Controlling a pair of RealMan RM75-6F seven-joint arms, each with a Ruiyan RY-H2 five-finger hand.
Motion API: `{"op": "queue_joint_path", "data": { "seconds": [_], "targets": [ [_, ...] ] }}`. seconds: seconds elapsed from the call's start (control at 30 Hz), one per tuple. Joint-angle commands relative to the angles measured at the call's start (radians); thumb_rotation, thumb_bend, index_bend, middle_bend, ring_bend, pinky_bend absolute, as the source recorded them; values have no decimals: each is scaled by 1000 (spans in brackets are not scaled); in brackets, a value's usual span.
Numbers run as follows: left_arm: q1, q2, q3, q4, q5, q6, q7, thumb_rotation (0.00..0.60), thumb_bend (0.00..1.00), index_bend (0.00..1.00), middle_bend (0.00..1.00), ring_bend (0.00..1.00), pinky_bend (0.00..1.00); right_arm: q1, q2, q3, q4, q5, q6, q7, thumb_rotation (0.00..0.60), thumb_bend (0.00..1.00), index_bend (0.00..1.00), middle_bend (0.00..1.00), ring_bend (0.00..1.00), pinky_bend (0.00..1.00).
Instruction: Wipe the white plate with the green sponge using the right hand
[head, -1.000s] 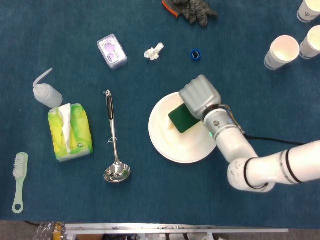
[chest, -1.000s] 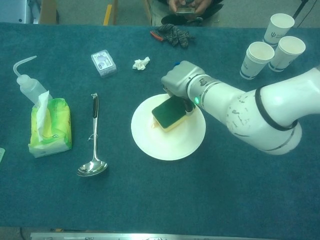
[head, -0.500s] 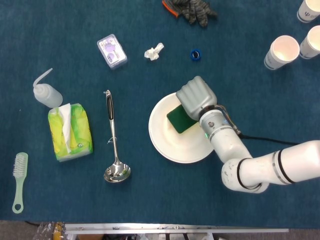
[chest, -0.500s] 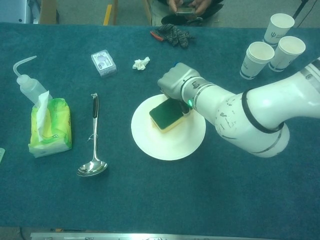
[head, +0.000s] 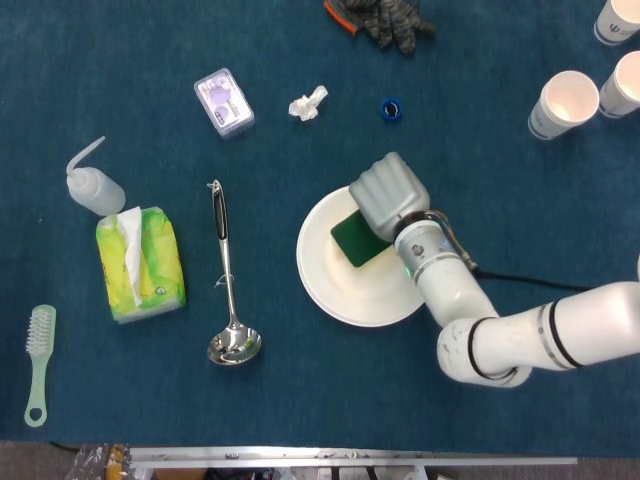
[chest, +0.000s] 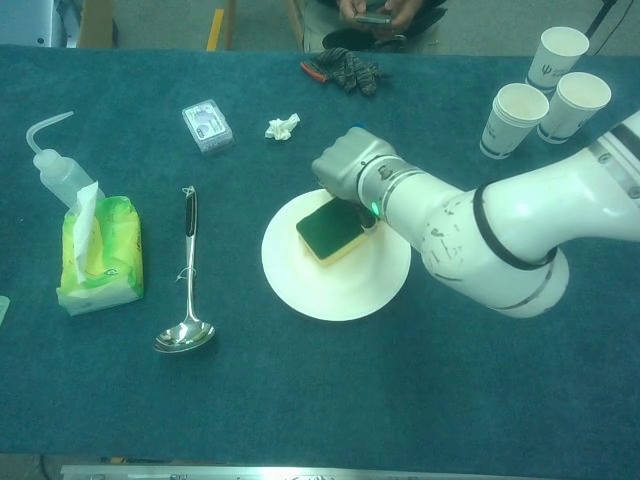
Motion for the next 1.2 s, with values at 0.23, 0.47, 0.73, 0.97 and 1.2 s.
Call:
{"op": "queue_joint_path", "data": {
  "seconds": [0.23,0.47,0.73,0.97,1.2],
  "targets": [
    [5,3,-1,-4,2,12,-5,600,400,238,196,117,120,13,-29,12,13,1,-4,-8,600,105,556,415,371,617],
    [5,3,1,-5,4,10,-5,600,400,238,196,117,120,12,-15,2,5,16,12,-22,600,106,555,415,371,617],
    [3,-2,0,3,1,4,-4,600,400,238,196,117,119,4,25,-3,-12,30,30,-33,600,106,555,415,371,617],
    [4,-1,0,5,0,6,-7,600,400,238,196,117,120,7,31,22,-34,1,22,-13,600,105,555,415,371,617],
    [11,3,0,10,-5,14,-16,600,400,238,196,117,120,28,-19,26,-1,9,19,-32,600,105,555,415,371,617]
  ]
}}
